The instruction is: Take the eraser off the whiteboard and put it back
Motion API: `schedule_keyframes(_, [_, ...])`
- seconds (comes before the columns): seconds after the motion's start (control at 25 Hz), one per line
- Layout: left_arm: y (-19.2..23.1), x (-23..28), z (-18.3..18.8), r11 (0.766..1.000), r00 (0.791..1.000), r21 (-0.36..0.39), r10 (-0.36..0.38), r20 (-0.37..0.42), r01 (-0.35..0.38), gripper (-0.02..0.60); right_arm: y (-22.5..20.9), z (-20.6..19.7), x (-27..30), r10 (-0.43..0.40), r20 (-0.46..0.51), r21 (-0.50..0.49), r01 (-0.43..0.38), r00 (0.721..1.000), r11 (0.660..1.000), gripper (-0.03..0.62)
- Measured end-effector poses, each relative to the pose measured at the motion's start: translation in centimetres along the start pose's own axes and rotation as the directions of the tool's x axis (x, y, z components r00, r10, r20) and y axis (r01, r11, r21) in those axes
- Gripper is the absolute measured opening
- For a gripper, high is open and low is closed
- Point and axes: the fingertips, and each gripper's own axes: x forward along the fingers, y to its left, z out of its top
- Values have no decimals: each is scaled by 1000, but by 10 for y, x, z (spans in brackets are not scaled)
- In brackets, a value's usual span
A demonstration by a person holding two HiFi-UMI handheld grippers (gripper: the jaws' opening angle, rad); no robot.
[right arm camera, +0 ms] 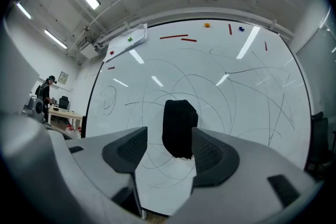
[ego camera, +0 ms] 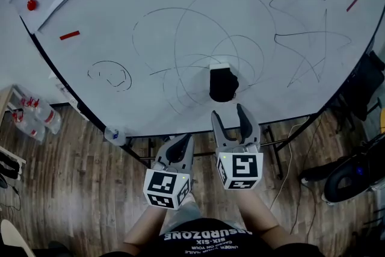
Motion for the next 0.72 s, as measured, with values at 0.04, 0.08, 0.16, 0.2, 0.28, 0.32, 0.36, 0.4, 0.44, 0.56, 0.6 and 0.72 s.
schedule_keyframes(0.04, [-1,-1,0,1000,1000,1,0,1,0,8,1,-1,-3,1,-5,1,-1,1000,1000,258])
schedule_keyframes(0.08, [-2,-3,0,1000,1000,2,0,2,0,8,2,-3,-6,4,-10,3,-4,1000,1000,258])
schedule_keyframes(0.16, [-5,-5,1,1000,1000,4,-1,5,1,8,5,-5,-12,13,-17,9,-13,1000,1000,251])
schedule_keyframes(0.2, [-6,-6,1,1000,1000,5,-2,7,2,8,6,-6,-15,19,-19,13,-19,1000,1000,240])
schedule_keyframes(0.28, [-10,-9,2,1000,1000,7,-4,11,4,8,9,-8,-23,32,-25,21,-31,999,999,205])
schedule_keyframes(0.32, [-11,-11,3,1000,1000,8,-5,13,4,8,10,-9,-26,36,-30,23,-36,999,999,184])
schedule_keyframes(0.36, [-13,-12,3,1000,1000,9,-5,15,5,8,12,-11,-30,41,-36,23,-40,999,999,161])
schedule_keyframes(0.4, [-15,-14,3,1000,1000,10,-6,16,6,8,14,-13,-34,45,-43,21,-44,998,999,135])
schedule_keyframes(0.44, [-16,-15,3,1000,1000,11,-7,17,7,8,16,-15,-38,49,-48,19,-49,998,999,112])
schedule_keyframes(0.56, [-21,-20,2,1000,1000,16,-9,16,8,8,22,-19,-49,62,-58,15,-61,996,998,23])
schedule_keyframes(0.6, [-22,-22,1,1000,1000,17,-8,16,8,8,25,-19,-52,69,-58,17,-68,996,998,5])
schedule_keyframes(0.72, [-26,-27,0,1000,1000,20,-8,17,8,8,31,-21,-62,88,-66,23,-86,994,996,-2])
